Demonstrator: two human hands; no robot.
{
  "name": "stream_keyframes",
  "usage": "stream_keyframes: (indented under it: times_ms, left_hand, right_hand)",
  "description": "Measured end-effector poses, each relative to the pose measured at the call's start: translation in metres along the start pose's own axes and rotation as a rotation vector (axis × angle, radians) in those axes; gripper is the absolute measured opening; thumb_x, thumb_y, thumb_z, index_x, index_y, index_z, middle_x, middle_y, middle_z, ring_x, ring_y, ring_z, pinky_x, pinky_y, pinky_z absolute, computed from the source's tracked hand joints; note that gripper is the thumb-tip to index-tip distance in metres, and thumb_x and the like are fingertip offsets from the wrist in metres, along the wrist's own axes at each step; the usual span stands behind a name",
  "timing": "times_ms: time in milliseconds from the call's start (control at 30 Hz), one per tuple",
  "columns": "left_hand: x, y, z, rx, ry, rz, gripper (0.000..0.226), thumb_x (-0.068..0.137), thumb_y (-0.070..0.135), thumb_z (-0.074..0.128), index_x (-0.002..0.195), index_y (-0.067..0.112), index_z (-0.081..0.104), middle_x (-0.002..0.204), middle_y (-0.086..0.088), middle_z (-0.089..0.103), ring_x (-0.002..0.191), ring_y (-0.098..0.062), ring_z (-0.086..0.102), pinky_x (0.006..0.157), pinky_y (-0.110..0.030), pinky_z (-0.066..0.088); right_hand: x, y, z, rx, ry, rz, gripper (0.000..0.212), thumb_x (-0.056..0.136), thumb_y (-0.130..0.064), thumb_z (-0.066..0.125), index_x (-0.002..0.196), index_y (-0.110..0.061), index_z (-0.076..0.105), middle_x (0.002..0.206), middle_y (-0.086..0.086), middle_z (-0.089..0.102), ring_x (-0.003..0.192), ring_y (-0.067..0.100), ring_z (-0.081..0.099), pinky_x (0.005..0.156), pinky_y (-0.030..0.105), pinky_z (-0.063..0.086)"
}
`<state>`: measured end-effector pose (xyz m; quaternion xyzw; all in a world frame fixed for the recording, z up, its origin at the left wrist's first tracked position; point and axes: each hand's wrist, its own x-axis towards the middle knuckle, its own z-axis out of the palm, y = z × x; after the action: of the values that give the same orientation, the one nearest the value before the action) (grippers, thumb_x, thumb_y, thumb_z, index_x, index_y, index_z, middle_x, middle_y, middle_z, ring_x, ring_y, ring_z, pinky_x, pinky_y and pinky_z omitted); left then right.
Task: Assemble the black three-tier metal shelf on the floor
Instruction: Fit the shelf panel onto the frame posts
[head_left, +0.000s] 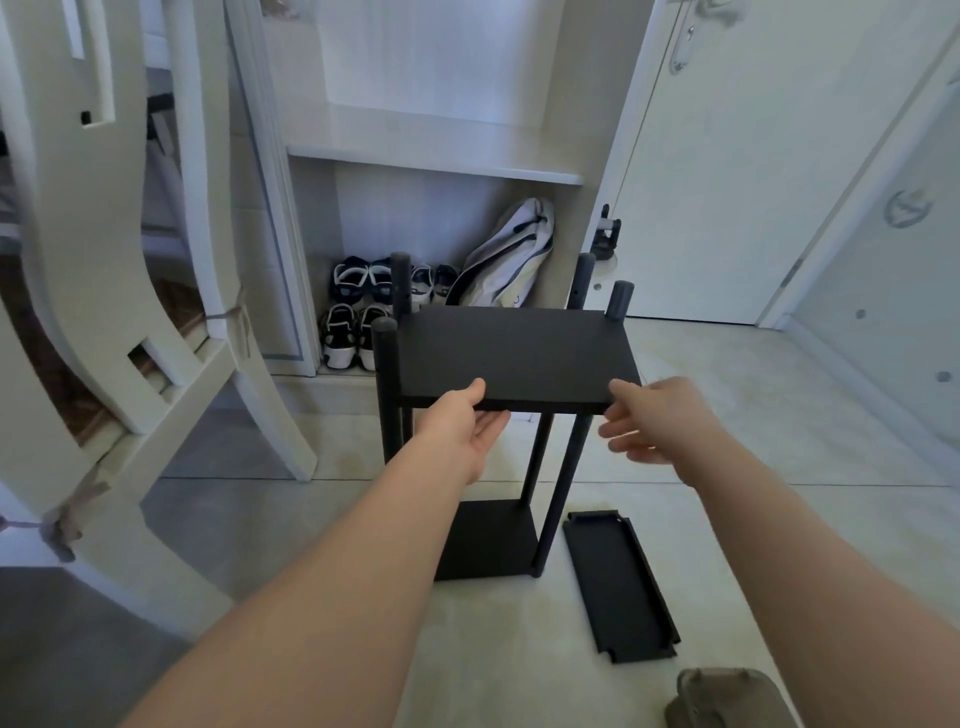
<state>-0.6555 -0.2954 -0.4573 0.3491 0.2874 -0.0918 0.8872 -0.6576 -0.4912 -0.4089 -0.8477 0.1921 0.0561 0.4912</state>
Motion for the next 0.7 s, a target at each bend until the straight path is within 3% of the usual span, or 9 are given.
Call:
stream_keyframes:
  times_ms: [100, 167, 267, 367, 433, 533, 633, 700]
  left_hand:
    - [0.002, 0.002, -0.001, -0.009, 0.011, 0.005, 0.023, 0.095, 0.010, 0.067, 0.115, 0.000, 0.060, 0.100, -0.019, 0.073, 0.086, -0.027, 0.073, 0.070, -0.033, 0.062]
    - [0.003, 0.002, -0.002, -0.011, 0.014, 0.010, 0.025, 0.095, 0.010, 0.067, 0.117, 0.000, 0.060, 0.100, -0.019, 0.073, 0.086, -0.027, 0.073, 0.071, -0.034, 0.063]
    - [0.003, 0.002, -0.003, -0.013, 0.022, 0.017, 0.032, 0.094, 0.009, 0.068, 0.123, 0.000, 0.058, 0.101, -0.020, 0.074, 0.088, -0.029, 0.074, 0.074, -0.035, 0.063]
    - [0.003, 0.003, -0.005, -0.012, 0.032, 0.026, 0.037, 0.094, 0.008, 0.068, 0.128, 0.002, 0.056, 0.102, -0.020, 0.074, 0.090, -0.029, 0.074, 0.073, -0.036, 0.063]
    - [0.001, 0.003, -0.006, -0.008, 0.035, 0.022, 0.033, 0.094, 0.008, 0.068, 0.125, 0.001, 0.058, 0.101, -0.020, 0.074, 0.090, -0.029, 0.074, 0.071, -0.036, 0.064]
    - [0.000, 0.004, -0.008, 0.002, 0.035, 0.018, 0.028, 0.094, 0.009, 0.068, 0.119, 0.000, 0.061, 0.099, -0.020, 0.075, 0.088, -0.029, 0.074, 0.066, -0.034, 0.064]
    - [0.000, 0.006, -0.008, -0.007, 0.045, 0.022, 0.023, 0.093, 0.008, 0.069, 0.113, 0.000, 0.062, 0.092, -0.019, 0.075, 0.078, -0.027, 0.076, 0.065, -0.035, 0.064]
    - [0.000, 0.007, -0.008, -0.011, 0.044, 0.023, 0.021, 0.093, 0.008, 0.069, 0.111, -0.001, 0.063, 0.089, -0.019, 0.076, 0.076, -0.027, 0.076, 0.066, -0.035, 0.064]
  right_hand:
    - [0.017, -0.020, -0.030, -0.102, 0.334, -0.321, 0.028, 0.094, -0.024, 0.048, 0.079, -0.011, 0.068, 0.078, 0.001, 0.076, 0.070, 0.022, 0.070, 0.067, 0.037, 0.057]
    - [0.034, -0.033, -0.042, -0.228, 0.412, -0.485, 0.027, 0.096, -0.023, 0.047, 0.091, -0.014, 0.072, 0.093, -0.001, 0.075, 0.087, 0.024, 0.066, 0.077, 0.036, 0.052]
    - [0.068, -0.051, -0.052, -0.500, 0.264, -0.629, 0.035, 0.103, -0.015, 0.045, 0.131, -0.017, 0.065, 0.141, 0.004, 0.058, 0.128, 0.025, 0.053, 0.105, 0.034, 0.040]
    - [0.099, -0.063, -0.050, -0.771, 0.075, -0.644, 0.046, 0.107, -0.014, 0.042, 0.152, -0.016, 0.045, 0.163, 0.005, 0.033, 0.150, 0.029, 0.028, 0.122, 0.041, 0.022]
    - [0.111, -0.066, -0.044, -0.816, -0.005, -0.577, 0.049, 0.108, -0.017, 0.041, 0.156, -0.017, 0.037, 0.166, 0.005, 0.027, 0.152, 0.030, 0.024, 0.123, 0.040, 0.018]
    - [0.118, -0.064, -0.041, -0.767, -0.013, -0.525, 0.047, 0.108, -0.019, 0.043, 0.154, -0.020, 0.041, 0.160, 0.007, 0.039, 0.147, 0.031, 0.034, 0.117, 0.039, 0.027]
    - [0.115, -0.057, -0.049, -0.706, 0.132, -0.543, 0.032, 0.105, -0.022, 0.049, 0.132, -0.018, 0.065, 0.136, 0.009, 0.064, 0.120, 0.032, 0.055, 0.092, 0.034, 0.042]
    - [0.108, -0.048, -0.057, -0.647, 0.193, -0.535, 0.023, 0.103, -0.022, 0.054, 0.116, -0.017, 0.072, 0.118, 0.009, 0.070, 0.098, 0.028, 0.057, 0.081, 0.032, 0.042]
